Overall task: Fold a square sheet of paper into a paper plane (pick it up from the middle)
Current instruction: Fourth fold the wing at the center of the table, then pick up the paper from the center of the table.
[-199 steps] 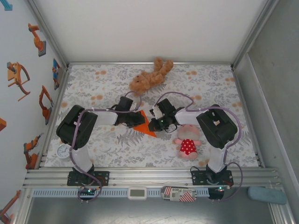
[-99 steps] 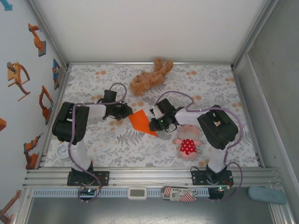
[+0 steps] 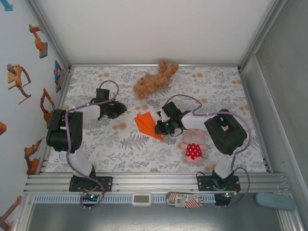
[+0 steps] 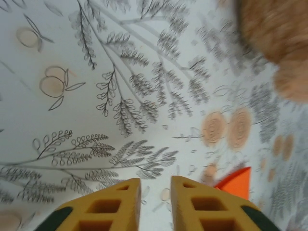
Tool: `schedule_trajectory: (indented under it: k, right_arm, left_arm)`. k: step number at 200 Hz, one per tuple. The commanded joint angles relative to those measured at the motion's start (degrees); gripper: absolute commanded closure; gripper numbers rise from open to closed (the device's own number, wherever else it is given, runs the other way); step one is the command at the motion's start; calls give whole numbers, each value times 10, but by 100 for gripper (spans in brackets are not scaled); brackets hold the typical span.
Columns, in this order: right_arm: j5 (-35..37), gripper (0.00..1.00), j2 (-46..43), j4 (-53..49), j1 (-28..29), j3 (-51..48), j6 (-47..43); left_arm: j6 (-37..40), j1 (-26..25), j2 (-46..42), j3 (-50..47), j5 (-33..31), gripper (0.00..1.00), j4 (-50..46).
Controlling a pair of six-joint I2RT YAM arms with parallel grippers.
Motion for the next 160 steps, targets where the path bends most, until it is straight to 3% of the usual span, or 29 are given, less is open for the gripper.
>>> schedule_trajectory:
  k: [1,32,77,112,160]
  right_arm:
    - [32,100,-8,45,9,-22,98]
    - [54,100,-69,70,8,-16,99]
    - [57,79,-113,88,0,-23,35]
    - [65,68,-98,86,-15,-9,-13]
    - [16,65,-55,80,-48,26,-63]
  left_arm:
    - [-60,-14,-69,-44,-25,69,18]
    - [-112,-57,-126,-94,-50,56,43]
    - [-159,-119,-182,-134,-111,40,53]
    - [-197,-143,-237,-178,-149,31,83]
    - [-214,-148,-270,-192,-196,6,72]
